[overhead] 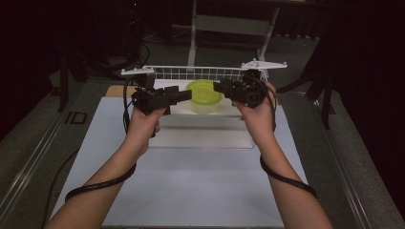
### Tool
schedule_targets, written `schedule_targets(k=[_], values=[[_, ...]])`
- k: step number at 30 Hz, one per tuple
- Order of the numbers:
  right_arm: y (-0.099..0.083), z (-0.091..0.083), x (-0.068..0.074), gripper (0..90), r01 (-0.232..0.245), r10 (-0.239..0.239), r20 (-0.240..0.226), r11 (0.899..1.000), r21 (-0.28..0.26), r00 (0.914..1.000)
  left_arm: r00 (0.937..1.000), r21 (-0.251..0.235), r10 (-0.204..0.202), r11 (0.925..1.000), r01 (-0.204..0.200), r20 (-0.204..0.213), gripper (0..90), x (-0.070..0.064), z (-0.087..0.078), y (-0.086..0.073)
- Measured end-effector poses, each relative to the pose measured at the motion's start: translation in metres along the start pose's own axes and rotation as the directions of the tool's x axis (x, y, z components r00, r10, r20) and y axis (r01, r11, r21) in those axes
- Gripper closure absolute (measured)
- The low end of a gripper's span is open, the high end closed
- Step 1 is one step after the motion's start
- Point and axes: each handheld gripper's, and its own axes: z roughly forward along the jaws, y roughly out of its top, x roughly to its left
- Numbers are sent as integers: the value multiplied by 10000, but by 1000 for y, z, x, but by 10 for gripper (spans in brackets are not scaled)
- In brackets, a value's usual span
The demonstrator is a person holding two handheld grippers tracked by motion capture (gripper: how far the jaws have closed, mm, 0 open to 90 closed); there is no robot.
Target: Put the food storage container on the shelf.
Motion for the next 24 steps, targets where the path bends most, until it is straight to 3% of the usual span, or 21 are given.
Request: schedule_targets(k=[2, 4, 7, 10, 14, 17, 20, 24], values=[[-5, -3, 9, 796, 191, -188, -282, 9997, 136, 9994, 9996, -197, 265, 9995, -263, 124, 290, -4, -6, -7], [-12, -6, 19, 895, 423, -407, -601, 9987, 267, 9974, 9979, -730, 638, 9954, -628, 112, 252, -8, -12, -16], [-24, -8, 30, 900, 608, -575, -993, 9977, 305, 9934, 9947, -1026, 1010, 9898, -984, 207, 171, -13, -17, -29], [-41, -3, 36, 900, 571, -509, -1262, 9973, 458, 9907, 9909, -1100, 1336, 9853, -1309, 179, 146, -16, -23, -46], [-61, 8, 34, 900, 297, -206, -1258, 9971, 703, 9918, 9844, -1559, 1750, 9730, -1702, 180, 19, -13, -28, -72], [-70, 19, 29, 900, 140, -32, -1119, 9953, 961, 9937, 9800, -1479, 1961, 9688, -1989, -333, 18, -10, -32, -91], [-71, 26, 24, 900, 12, 96, -1064, 9949, 1013, 9943, 9777, -1293, 2043, 9693, -2089, -477, 19, -8, -34, -108], [-67, 30, 19, 900, -158, 252, -933, 9948, 1007, 9953, 9662, -1032, 2449, 9621, -2524, -801, 18, -12, -36, -122]])
